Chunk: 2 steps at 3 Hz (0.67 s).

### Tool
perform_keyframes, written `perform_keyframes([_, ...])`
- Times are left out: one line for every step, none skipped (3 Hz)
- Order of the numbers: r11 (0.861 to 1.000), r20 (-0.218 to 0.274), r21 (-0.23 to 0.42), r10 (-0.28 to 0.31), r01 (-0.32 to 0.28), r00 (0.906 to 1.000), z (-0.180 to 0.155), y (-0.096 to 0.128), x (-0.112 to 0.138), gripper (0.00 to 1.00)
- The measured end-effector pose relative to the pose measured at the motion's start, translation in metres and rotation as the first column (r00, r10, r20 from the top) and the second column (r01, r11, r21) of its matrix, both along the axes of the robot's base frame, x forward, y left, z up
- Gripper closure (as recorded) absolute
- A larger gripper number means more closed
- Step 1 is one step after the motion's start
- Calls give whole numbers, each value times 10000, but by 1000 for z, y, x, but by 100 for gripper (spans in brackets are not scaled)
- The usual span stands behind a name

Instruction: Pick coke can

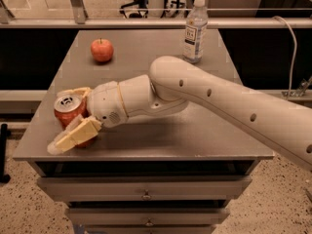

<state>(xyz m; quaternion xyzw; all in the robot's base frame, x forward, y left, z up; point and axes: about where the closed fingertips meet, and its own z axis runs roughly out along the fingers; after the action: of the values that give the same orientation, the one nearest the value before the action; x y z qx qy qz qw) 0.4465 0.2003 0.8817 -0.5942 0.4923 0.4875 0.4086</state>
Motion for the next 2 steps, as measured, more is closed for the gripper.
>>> perform_keyframes([9996,127,222,-172,169,9998,11,-2,3,67])
perform_keyframes([9975,449,303,-651,638,9969,28,-19,10,91])
